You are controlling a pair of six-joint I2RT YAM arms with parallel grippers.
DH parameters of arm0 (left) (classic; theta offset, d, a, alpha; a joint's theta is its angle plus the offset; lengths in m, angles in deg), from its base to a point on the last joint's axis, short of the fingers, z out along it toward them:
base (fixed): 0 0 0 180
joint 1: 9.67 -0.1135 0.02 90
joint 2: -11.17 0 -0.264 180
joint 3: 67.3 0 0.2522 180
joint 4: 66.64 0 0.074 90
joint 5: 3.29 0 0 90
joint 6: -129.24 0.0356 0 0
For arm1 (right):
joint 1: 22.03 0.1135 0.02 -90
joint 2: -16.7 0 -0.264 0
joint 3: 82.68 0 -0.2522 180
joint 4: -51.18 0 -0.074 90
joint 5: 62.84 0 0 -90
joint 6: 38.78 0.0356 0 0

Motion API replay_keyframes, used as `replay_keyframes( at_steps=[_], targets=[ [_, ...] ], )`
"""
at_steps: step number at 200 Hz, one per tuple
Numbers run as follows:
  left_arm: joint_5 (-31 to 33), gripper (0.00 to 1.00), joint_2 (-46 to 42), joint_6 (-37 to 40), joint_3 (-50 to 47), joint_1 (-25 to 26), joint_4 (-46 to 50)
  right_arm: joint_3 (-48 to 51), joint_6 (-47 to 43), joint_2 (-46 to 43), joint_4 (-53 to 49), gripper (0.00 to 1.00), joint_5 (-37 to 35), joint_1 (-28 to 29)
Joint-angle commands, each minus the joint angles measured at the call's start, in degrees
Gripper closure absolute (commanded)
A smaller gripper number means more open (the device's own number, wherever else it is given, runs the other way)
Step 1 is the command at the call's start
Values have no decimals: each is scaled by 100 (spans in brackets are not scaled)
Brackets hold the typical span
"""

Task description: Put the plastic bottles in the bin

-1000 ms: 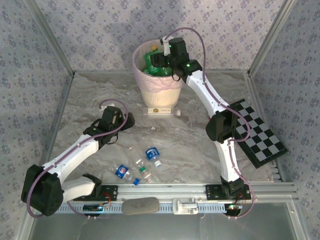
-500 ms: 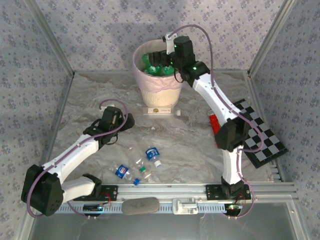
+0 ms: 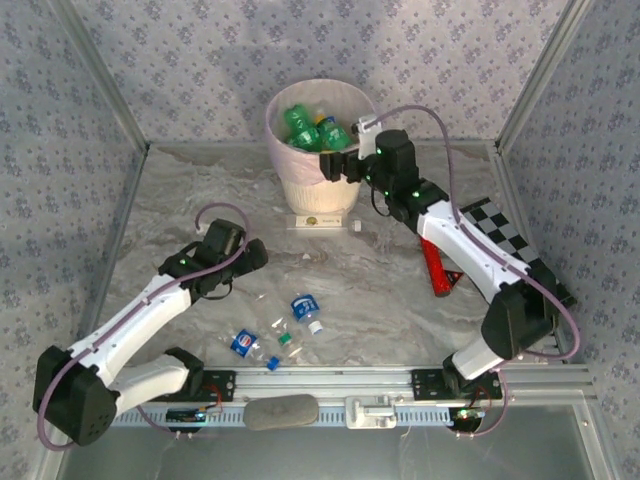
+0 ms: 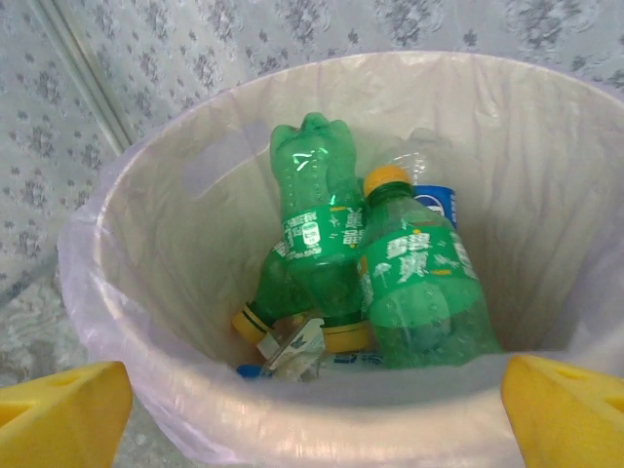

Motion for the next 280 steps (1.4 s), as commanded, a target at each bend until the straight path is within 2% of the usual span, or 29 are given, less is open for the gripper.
replay_keyframes(
  at_steps=[1, 29, 71, 110, 155, 214, 229, 280],
  targets=[
    [-84, 0, -334, -672, 278, 311, 1310, 690, 417, -291, 126, 1, -309, 1],
    [-98, 0, -730, -1589, 161, 745, 2107, 1445, 760, -438, 284, 1, -398, -25],
    [-102, 0, -1181, -2945, -93, 1161, 3272, 1875, 1033, -503, 123, 1, -290, -2],
    [-467, 0, -1334, -3645, -335, 1389, 3871, 2309, 1185, -779, 124, 1, -450, -8],
    [-1033, 0, -1059, -4126, -987, 1682, 2802, 2615, 1293, -941, 66, 1, -516, -29],
    [-981, 1, -271, -4254, -1228, 1903, 1856, 2827, 1317, -1164, -147, 1, -611, -43],
    [-933, 4, -138, -4243, -1337, 1906, 1639, 2830, 1274, -1232, -245, 1, -644, -62],
    [-797, 23, 37, -4221, -1525, 1902, 1226, 2858, 1216, -1510, -543, 1, -755, -182]
  ],
)
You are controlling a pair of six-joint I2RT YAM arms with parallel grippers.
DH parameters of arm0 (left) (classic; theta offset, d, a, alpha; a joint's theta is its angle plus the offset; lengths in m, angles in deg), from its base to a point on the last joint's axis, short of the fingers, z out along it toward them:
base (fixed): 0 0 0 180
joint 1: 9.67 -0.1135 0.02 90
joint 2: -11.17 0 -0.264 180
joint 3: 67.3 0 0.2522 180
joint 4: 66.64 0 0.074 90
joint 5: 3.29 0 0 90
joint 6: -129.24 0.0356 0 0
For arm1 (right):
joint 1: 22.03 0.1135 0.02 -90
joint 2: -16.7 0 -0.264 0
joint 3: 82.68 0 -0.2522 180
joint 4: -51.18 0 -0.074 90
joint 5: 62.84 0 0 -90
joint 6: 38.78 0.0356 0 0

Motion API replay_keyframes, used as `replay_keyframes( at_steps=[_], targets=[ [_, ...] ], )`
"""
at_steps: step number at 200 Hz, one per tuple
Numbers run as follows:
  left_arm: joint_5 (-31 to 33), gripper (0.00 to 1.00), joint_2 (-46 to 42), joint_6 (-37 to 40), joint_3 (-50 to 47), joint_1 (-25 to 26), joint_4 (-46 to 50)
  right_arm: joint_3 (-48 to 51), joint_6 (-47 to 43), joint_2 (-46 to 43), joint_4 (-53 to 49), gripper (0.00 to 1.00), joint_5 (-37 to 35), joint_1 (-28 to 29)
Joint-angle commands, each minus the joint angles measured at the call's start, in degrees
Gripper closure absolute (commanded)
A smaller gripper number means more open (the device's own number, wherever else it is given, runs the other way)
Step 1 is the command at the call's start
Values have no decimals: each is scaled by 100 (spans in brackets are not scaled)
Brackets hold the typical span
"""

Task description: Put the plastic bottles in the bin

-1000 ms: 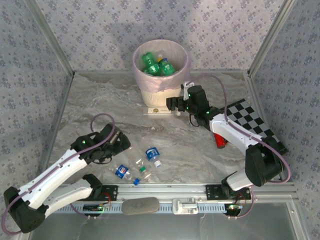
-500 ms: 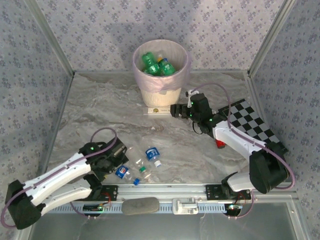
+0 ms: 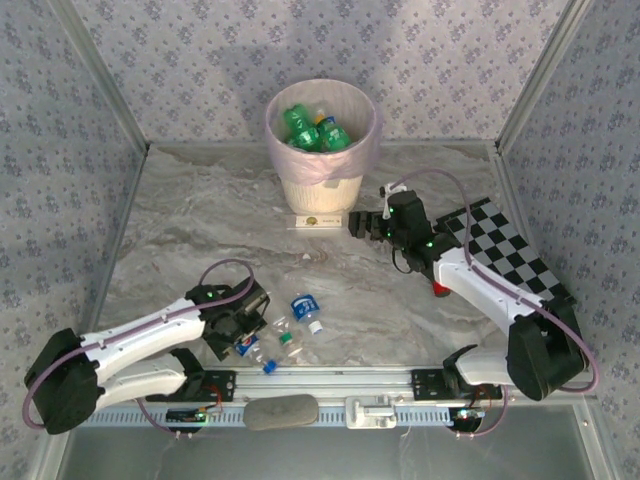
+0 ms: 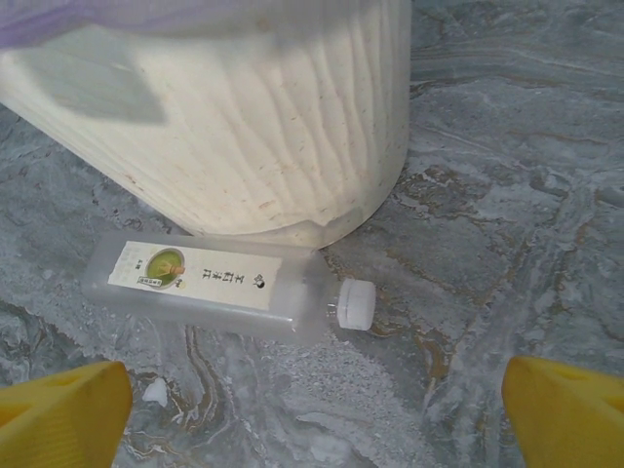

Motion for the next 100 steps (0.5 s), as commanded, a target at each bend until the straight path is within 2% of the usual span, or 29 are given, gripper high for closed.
replay_keyframes(
  at_steps=[1, 37, 66, 100],
  targets=[
    [116, 23, 39, -44, -98, 41, -228, 75, -15, -233, -266, 1, -162, -71],
    [183, 42, -19, -26, -187, 37, -276, 142, 55, -327, -257, 1, -155, -120],
    [342, 53, -275, -35, -229, 35, -190, 136, 89, -327, -242, 1, -145, -120],
    [554, 55, -494, -27, -255, -30, -117, 127, 135, -264, -139, 1, -114, -128]
  ],
)
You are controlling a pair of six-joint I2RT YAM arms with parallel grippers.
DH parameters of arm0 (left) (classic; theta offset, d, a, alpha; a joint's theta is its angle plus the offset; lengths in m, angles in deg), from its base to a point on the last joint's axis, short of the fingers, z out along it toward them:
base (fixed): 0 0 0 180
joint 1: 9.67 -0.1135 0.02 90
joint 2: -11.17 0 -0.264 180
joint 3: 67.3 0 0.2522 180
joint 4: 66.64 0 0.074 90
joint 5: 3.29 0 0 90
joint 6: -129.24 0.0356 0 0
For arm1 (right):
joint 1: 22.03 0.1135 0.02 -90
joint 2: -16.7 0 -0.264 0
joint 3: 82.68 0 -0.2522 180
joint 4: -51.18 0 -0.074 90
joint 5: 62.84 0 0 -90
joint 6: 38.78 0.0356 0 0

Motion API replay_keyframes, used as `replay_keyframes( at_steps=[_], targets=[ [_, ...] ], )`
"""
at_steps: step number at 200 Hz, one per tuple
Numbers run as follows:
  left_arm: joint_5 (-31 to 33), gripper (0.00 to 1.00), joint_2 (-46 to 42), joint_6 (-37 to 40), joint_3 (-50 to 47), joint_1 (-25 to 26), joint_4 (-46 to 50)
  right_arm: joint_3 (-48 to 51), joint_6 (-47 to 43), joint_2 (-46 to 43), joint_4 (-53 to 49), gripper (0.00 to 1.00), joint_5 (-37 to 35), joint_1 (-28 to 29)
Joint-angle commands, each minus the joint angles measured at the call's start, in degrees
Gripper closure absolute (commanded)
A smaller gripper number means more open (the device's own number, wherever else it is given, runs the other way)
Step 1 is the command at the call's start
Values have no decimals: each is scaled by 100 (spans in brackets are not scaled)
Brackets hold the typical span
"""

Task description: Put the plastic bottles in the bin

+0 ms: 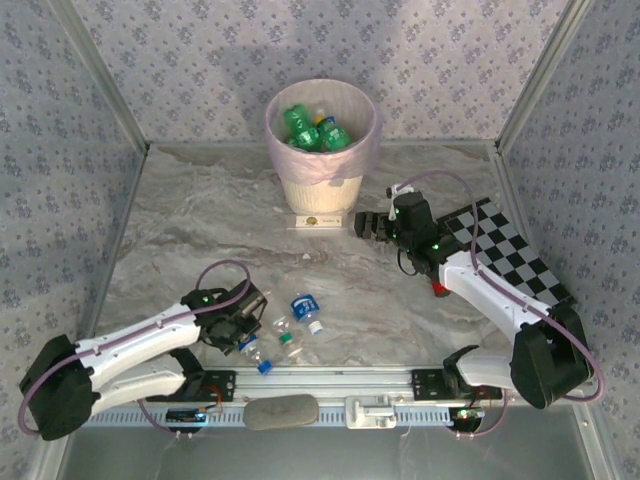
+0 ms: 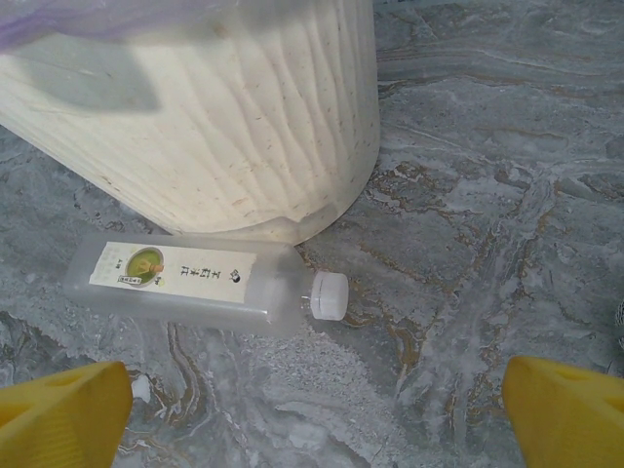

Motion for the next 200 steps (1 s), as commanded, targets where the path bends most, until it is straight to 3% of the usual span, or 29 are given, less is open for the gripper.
replay_keyframes(
  at_steps=[1, 18, 50, 97, 163, 200],
  targets=[
    [275, 55, -133, 2, 3, -37, 163, 28, 126, -35, 38, 1, -54, -32],
    [340, 55, -147, 308, 85, -309, 263, -6, 135, 42, 67, 1, -33, -33],
    [403, 56, -310, 1463, 408, -1433, 391, -100, 135, 258, 97, 1, 27, -39],
    [664, 55, 69, 3104, 1229, -2821, -275, -202, 142, 527, 153, 1, 57, -41],
    [2224, 55, 753, 4388, 2605, -3175, -2454, -343, 118, 696, 139, 1, 129, -41],
    [2212, 55, 1314, 5442, 3856, -3245, -3138, -350, 76, 679, 116, 1, 158, -41]
  ],
)
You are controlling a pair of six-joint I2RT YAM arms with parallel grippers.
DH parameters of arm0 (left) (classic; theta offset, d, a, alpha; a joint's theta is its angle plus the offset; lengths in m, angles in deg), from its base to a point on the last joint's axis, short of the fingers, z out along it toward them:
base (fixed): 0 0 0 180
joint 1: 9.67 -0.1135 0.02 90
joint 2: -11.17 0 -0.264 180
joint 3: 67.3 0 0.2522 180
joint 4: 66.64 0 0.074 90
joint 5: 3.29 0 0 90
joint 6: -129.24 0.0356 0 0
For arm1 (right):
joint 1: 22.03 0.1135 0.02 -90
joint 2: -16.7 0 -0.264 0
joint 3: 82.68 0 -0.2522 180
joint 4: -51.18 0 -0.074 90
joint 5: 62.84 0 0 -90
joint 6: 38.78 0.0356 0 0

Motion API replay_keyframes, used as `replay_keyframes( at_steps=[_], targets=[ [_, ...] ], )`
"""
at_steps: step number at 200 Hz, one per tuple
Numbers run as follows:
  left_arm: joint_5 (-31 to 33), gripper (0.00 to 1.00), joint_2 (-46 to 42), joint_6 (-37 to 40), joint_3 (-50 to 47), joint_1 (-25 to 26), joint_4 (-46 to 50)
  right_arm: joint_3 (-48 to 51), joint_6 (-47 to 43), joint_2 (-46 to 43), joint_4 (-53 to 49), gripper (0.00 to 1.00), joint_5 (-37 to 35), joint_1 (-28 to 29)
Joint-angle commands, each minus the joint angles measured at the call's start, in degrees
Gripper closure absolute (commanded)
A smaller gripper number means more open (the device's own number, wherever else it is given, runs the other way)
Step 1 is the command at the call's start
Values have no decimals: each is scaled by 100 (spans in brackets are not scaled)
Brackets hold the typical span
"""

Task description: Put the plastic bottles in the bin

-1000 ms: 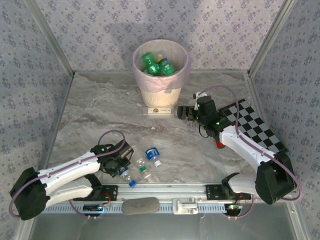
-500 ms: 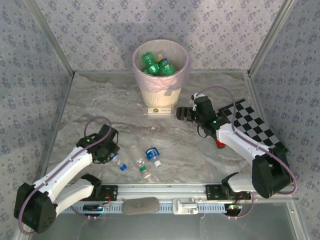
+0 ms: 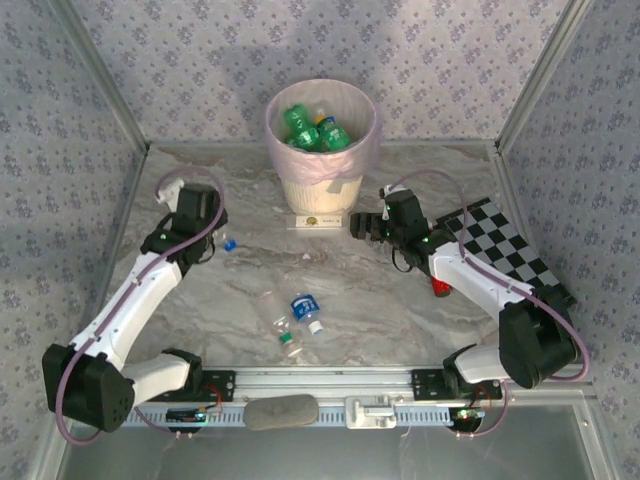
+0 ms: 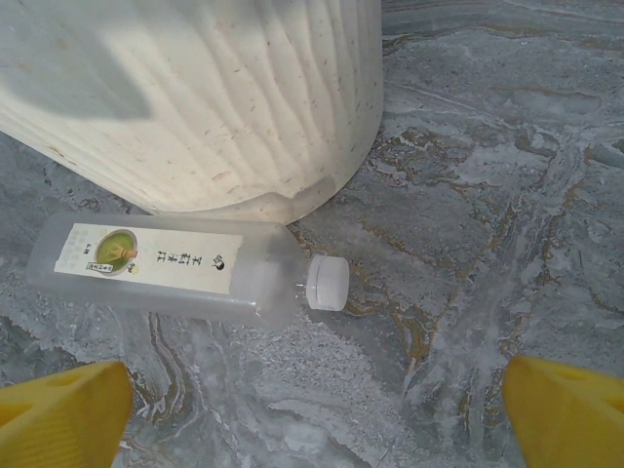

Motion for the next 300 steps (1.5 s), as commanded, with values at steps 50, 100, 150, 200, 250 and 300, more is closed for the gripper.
replay_keyframes(
  at_steps=[50, 100, 150, 200, 250, 300],
  targets=[
    [-1382, 55, 1271, 1797, 2552, -26, -1374, 11, 119, 47, 177, 1, 328, -29],
    [-2351, 55, 2580, 2973, 4813, 542, -824, 390, 351, -3, 251, 1, 574, -38],
    [-2559, 54, 4835, 4287, 8255, 1320, 1165, 655, 406, -281, 217, 1, 464, -60],
    [-2834, 52, 6776, 4392, 10813, 1619, 1987, 763, 335, -680, 9, 1, 268, -90],
    [-2931, 51, 6877, 4192, 10225, 1621, 1517, 897, 291, -1025, -176, 1, 87, -132],
    [-2756, 4, 6963, 4162, 10230, 1611, 1568, 889, 274, -1080, -163, 1, 47, -168]
  ],
)
